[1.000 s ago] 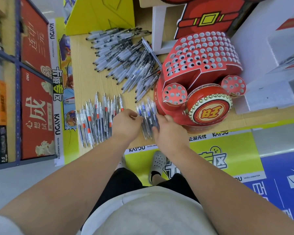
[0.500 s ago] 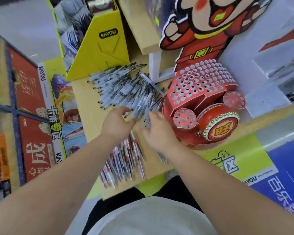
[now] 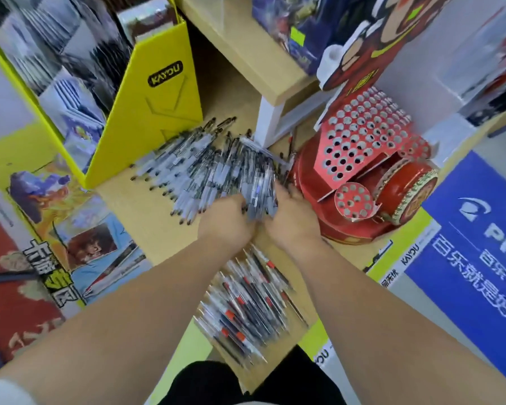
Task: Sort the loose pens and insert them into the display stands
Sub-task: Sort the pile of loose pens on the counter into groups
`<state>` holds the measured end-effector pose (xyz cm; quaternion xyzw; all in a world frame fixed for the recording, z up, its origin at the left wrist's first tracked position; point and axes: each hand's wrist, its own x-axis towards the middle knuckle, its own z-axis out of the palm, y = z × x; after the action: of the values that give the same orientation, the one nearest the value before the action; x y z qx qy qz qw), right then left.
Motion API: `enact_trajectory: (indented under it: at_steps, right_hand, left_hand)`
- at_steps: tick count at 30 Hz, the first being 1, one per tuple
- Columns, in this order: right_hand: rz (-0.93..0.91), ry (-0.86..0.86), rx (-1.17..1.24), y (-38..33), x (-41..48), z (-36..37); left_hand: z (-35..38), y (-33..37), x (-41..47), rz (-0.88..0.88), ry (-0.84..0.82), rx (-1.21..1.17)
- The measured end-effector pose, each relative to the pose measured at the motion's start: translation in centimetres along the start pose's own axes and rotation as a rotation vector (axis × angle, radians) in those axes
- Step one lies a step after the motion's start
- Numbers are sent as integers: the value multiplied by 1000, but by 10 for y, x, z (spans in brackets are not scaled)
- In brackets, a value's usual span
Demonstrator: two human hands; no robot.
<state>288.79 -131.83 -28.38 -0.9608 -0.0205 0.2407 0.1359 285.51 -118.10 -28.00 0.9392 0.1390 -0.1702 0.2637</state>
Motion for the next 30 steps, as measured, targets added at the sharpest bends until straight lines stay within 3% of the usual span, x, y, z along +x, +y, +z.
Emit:
enact_trajectory:
  at_steps: [14, 30]
  right_hand:
    - [-98, 16, -64, 5, 11, 3]
    - [-211, -101, 338, -13, 12, 1]
  left_hand:
    - [7, -7, 22, -26, 65, 2]
    - [1, -35, 23, 109, 197, -94]
